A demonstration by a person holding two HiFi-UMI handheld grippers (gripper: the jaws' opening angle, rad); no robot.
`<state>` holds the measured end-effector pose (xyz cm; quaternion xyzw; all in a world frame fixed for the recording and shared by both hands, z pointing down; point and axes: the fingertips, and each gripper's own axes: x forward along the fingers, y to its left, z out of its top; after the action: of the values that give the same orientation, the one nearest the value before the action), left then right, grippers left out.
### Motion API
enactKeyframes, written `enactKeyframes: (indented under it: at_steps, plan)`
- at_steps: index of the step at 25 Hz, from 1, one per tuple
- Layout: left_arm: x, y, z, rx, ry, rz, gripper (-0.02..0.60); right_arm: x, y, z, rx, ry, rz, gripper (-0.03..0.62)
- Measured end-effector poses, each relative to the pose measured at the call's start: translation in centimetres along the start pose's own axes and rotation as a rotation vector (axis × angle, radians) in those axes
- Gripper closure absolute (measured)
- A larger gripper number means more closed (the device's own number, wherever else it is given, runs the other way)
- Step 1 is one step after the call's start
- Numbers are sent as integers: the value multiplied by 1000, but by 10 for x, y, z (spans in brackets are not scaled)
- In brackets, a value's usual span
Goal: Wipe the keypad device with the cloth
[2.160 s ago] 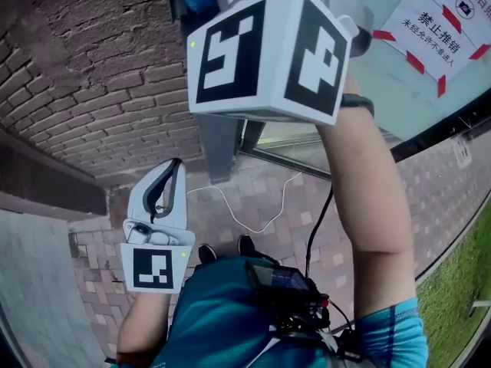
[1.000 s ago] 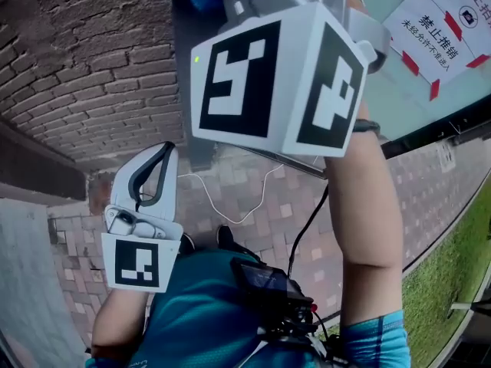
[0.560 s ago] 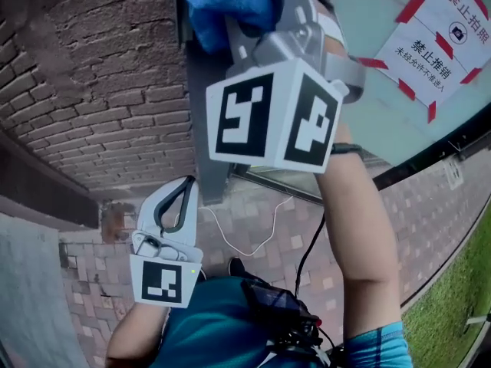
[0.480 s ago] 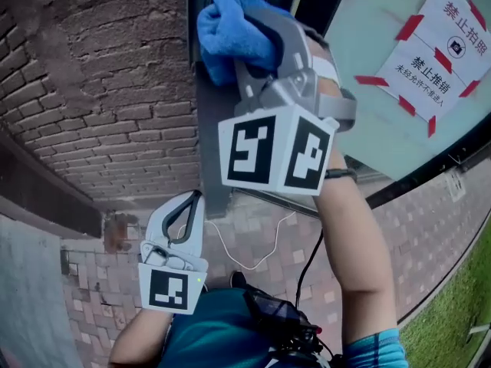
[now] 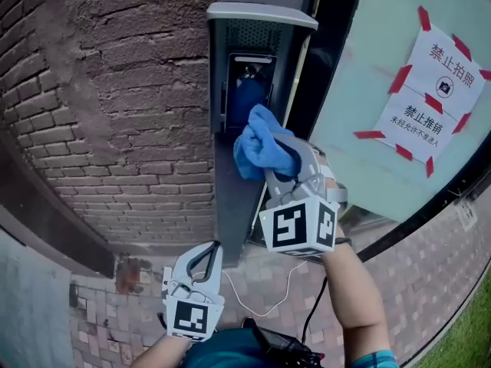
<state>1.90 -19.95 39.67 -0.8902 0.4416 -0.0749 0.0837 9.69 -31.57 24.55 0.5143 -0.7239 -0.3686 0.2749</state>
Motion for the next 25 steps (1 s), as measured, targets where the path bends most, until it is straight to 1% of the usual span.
enactKeyframes:
  at_steps: [2,4,6,8,10,12,14,17,21,25]
  plan:
    - [1,1,0,0,4,3,592,-11,-31,9,100,-82,-50,543]
    - [3,0,1,4,8,3,592,-23,-70,20,232,-164,-115,543]
    - [4,0,3,5,5,4,592,-32,-108,26,343,-194,-163,543]
    - [4,1,6,1,-2,12,592,-36,-142,32,398,-218,-199,543]
    - [3,3,9,-4,-4,25,592,-32,-173,40,433,-269,-222,543]
    - [1,5,12,-1,-5,36,592,-21,-190,45,461,-292,-209,543]
    - [1,6,14,0,-13,48,592,-11,-193,46,463,-288,-184,543]
    - [-2,7,11,-6,-15,60,592,-5,-181,36,462,-263,-149,543]
    - [0,5,7,-7,-1,52,592,-1,-146,10,456,-197,-124,545]
    - [7,-4,7,-1,-1,25,592,7,-97,-27,465,-101,-57,545]
